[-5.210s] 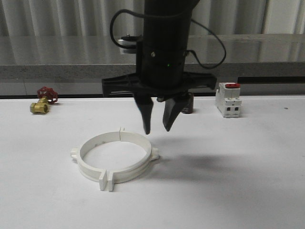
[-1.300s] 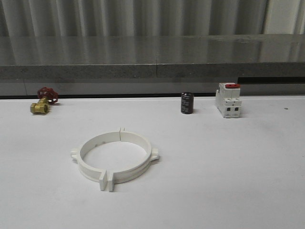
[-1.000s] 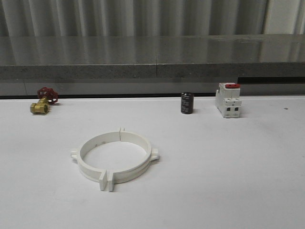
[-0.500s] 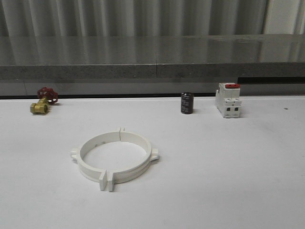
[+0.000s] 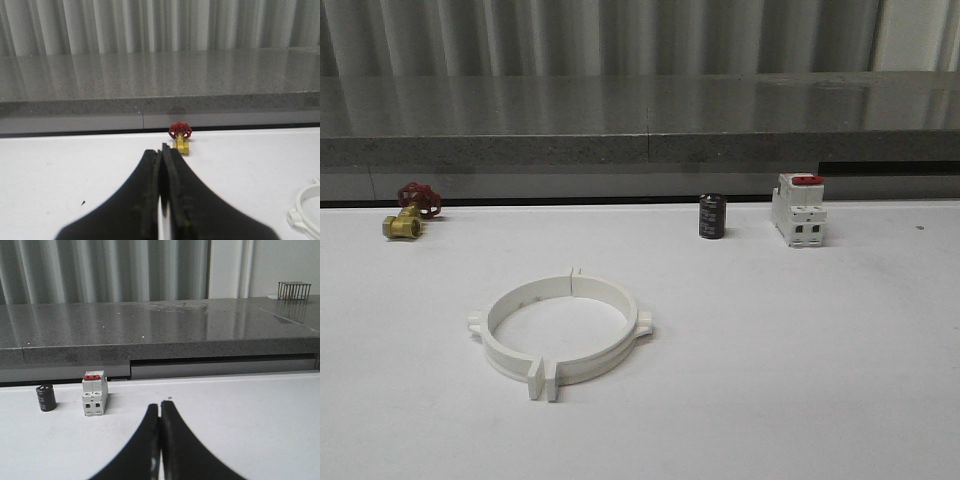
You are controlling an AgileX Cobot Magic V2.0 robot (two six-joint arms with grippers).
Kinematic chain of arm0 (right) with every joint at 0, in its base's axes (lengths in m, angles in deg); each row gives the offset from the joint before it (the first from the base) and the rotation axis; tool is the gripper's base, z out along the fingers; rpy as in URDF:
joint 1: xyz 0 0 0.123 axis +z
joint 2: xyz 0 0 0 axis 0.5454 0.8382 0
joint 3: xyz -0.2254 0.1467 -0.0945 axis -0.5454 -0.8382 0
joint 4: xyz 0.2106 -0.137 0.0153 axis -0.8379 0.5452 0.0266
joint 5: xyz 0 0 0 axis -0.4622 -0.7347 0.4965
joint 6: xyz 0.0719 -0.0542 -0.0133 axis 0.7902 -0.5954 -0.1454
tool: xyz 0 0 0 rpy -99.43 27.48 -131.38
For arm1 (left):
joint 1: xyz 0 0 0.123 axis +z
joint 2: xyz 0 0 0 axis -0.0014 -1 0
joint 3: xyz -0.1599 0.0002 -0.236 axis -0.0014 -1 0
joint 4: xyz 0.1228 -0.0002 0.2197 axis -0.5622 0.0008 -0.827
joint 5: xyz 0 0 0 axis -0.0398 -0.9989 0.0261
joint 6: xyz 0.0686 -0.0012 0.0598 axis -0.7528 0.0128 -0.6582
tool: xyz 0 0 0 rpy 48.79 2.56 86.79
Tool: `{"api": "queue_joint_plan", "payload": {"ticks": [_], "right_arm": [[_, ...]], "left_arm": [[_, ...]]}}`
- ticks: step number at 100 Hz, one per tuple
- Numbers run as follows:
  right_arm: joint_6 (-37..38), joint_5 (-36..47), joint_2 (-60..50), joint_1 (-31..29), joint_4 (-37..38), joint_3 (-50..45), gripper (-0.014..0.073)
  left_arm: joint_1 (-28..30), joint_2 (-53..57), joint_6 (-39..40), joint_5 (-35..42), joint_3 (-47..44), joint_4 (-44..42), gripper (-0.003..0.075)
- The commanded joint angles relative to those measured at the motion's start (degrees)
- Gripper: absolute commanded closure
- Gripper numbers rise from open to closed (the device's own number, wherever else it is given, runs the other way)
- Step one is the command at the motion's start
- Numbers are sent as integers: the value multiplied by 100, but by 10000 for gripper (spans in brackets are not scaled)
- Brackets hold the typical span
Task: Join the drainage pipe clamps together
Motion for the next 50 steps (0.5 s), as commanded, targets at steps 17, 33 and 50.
{"api": "queue_joint_plan", "payload": {"ticks": [17, 33, 50], "right_arm": [[-40, 391, -109, -17, 61, 95, 659], [-40, 394, -109, -17, 61, 95, 659], [-40, 394, -109, -17, 61, 95, 659]], "left_arm": [[4, 403, 125, 733, -656, 26, 741], [4, 403, 125, 711, -640, 26, 741], [4, 403, 125, 723, -640, 26, 741]]}}
